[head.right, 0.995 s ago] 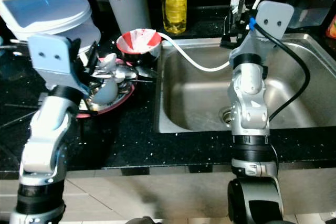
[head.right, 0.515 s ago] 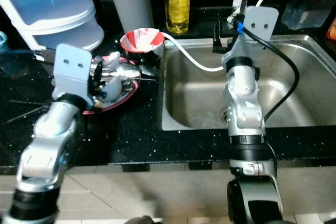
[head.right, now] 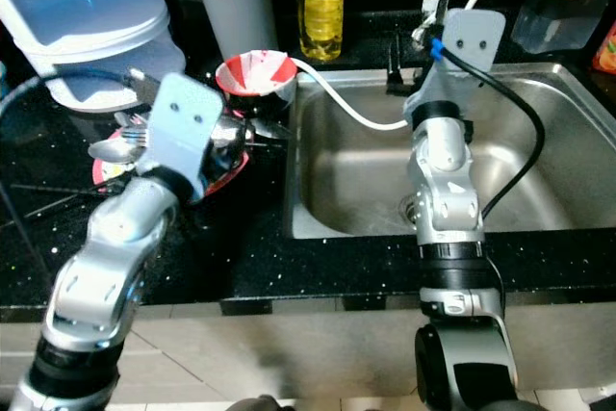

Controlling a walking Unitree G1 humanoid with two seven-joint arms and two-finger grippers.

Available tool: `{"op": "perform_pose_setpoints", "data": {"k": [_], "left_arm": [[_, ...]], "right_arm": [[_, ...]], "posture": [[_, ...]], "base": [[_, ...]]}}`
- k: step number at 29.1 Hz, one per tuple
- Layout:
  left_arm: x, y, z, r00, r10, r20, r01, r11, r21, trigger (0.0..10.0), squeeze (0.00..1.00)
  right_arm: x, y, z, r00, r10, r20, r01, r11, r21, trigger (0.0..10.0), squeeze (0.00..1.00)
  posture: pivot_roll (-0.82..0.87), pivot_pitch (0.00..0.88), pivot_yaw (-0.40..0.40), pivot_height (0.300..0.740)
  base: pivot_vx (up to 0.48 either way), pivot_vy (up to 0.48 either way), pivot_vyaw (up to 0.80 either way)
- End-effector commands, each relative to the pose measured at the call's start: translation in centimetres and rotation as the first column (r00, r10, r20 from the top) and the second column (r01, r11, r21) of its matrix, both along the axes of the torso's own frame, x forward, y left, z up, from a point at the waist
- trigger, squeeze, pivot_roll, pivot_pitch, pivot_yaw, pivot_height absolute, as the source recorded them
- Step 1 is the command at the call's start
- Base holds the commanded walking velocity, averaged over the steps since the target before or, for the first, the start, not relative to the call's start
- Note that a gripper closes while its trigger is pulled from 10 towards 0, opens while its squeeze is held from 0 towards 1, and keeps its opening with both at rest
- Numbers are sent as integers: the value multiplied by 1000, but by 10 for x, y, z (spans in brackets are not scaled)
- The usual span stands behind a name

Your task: Kitchen organization

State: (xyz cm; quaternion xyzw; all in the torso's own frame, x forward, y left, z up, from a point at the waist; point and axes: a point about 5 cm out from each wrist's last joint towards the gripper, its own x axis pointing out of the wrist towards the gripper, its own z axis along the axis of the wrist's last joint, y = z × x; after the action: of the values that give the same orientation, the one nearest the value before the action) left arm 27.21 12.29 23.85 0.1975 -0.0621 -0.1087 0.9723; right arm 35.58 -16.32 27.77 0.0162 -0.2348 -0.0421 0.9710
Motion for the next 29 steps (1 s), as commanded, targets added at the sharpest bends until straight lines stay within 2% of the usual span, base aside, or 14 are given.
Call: {"op": "perform_pose_setpoints", "data": {"k": [1, 2, 4, 6, 9, 12, 16, 17, 19, 20, 24, 29], "left_arm": [[-8, 6, -4, 1000, 22, -14, -21, 997, 68, 10000, 1000], [-10, 7, -6, 1000, 27, -15, -26, 996, 86, 10000, 1000], [-13, 8, -8, 999, 27, -25, -25, 997, 75, 10000, 0], [-16, 8, -8, 999, 27, -34, -26, 999, 47, 10000, 0], [-20, 8, -14, 994, 43, -99, -45, 999, -28, 10000, 0], [-22, 9, -18, 990, 50, -130, -56, 997, -46, 10000, 0], [-22, 12, -32, 972, 61, -226, -83, 992, -90, 10000, 0], [-21, 13, -36, 965, 68, -252, -95, 991, -98, 7490, 0], [-21, 14, -38, 962, 72, -264, -102, 990, -100, 7490, 0], [-20, 14, -39, 961, 64, -268, -93, 991, -96, 0, 0], [-18, 15, -36, 972, 54, -230, -60, 998, -18, 0, 0], [-13, 17, -32, 981, 41, -190, -37, 999, 28, 0, 0]], "right_arm": [[-1, 1, 1, 1000, 9, 7, -9, 1000, 1, 10000, 0], [-1, 1, 1, 1000, 9, 7, -9, 1000, 1, 10000, 0], [-1, 1, 1, 1000, 10, 6, -10, 1000, 1, 10000, 0], [1, 2, 1, 1000, 16, 3, -16, 1000, 2, 10000, 0], [2, 7, 1, 999, 33, 3, -33, 999, -1, 10000, 0], [2, 8, 1, 999, 37, 3, -37, 999, -1, 10000, 0], [2, 9, -1, 999, 39, -3, -39, 999, 2, 10000, 0], [2, 9, -1, 999, 39, -4, -39, 999, 3, 10000, 0], [2, 9, -1, 999, 39, -4, -39, 999, 3, 10000, 0], [2, 9, -2, 999, 38, -4, -38, 999, 5, 10000, 0], [2, 8, -2, 999, 34, -4, -34, 999, 8, 10000, 0], [1, 8, -2, 999, 32, -4, -32, 999, 12, 10000, 0]], "posture": [[98, 0, 31, 740], [98, 0, 31, 740], [104, 0, 26, 740], [112, 0, 21, 740], [119, 0, 16, 740], [120, 0, 16, 740], [125, 0, 14, 740], [124, 0, 16, 740], [124, 0, 16, 740], [124, 0, 15, 740], [122, 0, 20, 740], [119, 0, 21, 740]], "base": [[0, 0, 0], [0, 0, 0], [0, 0, 0], [0, 0, 0], [0, 0, 0], [0, 0, 0], [0, 0, 0], [0, 0, 0], [0, 0, 0], [0, 0, 0], [0, 0, 0], [0, 0, 0]]}}
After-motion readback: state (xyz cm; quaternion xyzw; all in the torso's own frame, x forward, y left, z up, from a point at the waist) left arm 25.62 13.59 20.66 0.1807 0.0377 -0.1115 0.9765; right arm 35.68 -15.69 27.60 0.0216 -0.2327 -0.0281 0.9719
